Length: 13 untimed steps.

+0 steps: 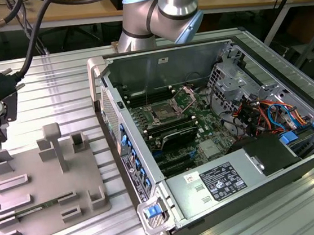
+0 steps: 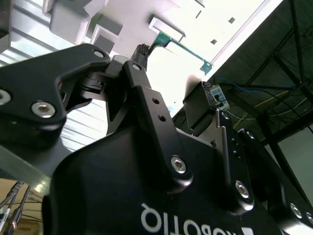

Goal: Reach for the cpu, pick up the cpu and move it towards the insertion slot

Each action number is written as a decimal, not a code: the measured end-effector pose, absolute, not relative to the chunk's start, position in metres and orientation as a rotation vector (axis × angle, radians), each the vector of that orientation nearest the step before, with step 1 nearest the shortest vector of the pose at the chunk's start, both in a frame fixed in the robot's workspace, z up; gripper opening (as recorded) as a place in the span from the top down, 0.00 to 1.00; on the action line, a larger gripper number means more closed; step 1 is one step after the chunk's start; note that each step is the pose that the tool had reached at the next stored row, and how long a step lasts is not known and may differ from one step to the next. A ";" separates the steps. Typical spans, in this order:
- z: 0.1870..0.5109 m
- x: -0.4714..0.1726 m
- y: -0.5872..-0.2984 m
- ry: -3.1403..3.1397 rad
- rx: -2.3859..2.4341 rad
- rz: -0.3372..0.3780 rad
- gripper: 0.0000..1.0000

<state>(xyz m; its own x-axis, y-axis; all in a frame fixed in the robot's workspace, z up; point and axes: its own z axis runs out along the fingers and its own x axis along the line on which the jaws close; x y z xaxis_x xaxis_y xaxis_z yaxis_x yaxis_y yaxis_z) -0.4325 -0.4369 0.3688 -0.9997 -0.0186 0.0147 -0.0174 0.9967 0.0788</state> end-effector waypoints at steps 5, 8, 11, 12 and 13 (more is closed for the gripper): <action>0.369 -0.428 -0.437 -3.124 0.028 -0.123 0.45; 0.369 -0.425 -0.437 -3.124 0.026 -0.121 0.45; 0.369 -0.422 -0.437 -3.124 0.026 -0.121 0.45; 0.369 -0.422 -0.437 -3.124 0.026 -0.121 0.45; 0.369 -0.421 -0.437 -3.124 0.026 -0.120 0.45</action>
<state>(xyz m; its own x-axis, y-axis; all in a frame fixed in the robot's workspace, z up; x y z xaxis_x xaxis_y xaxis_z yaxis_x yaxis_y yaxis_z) -0.4215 -0.4369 0.3691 -0.9997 -0.0171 0.0148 -0.0159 0.9969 0.0771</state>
